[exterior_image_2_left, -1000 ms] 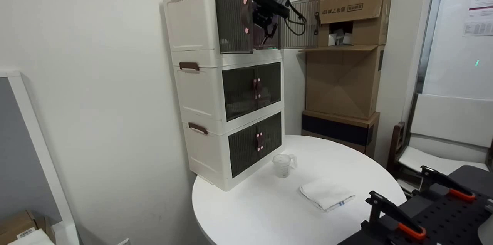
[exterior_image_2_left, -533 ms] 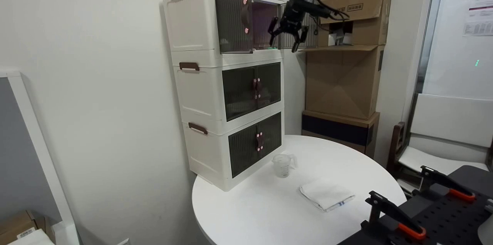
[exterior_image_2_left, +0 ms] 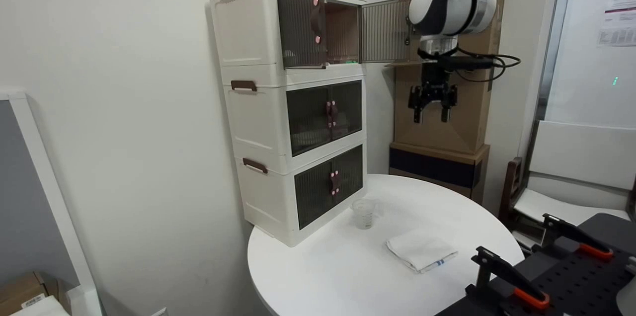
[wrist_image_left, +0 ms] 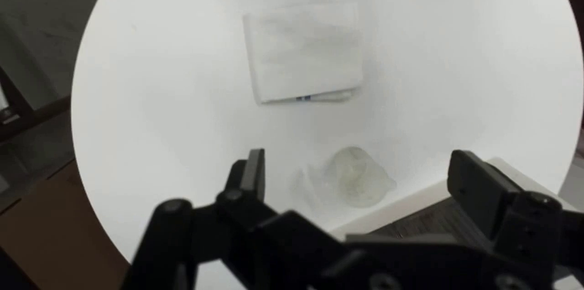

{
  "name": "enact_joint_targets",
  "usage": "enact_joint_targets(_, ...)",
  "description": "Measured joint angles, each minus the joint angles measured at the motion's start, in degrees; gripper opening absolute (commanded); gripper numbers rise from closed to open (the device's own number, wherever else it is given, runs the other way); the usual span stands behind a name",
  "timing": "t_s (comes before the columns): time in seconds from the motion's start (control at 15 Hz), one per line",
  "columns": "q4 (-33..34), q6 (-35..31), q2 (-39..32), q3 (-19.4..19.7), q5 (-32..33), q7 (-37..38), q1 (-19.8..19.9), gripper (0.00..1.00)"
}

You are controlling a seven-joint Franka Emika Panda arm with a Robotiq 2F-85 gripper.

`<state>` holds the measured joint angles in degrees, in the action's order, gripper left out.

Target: Put the cup into the top compartment

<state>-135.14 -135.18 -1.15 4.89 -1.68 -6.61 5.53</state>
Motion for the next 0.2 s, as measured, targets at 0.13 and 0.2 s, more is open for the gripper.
enact_joint_targets(0.13,-1.54,-0.86,0.19,0.21,0.3,-0.54,0.33,1.0)
enact_joint_targets(0.2,-1.55,-0.86,0.36,0.19,0.3,-0.55,0.27,1.0)
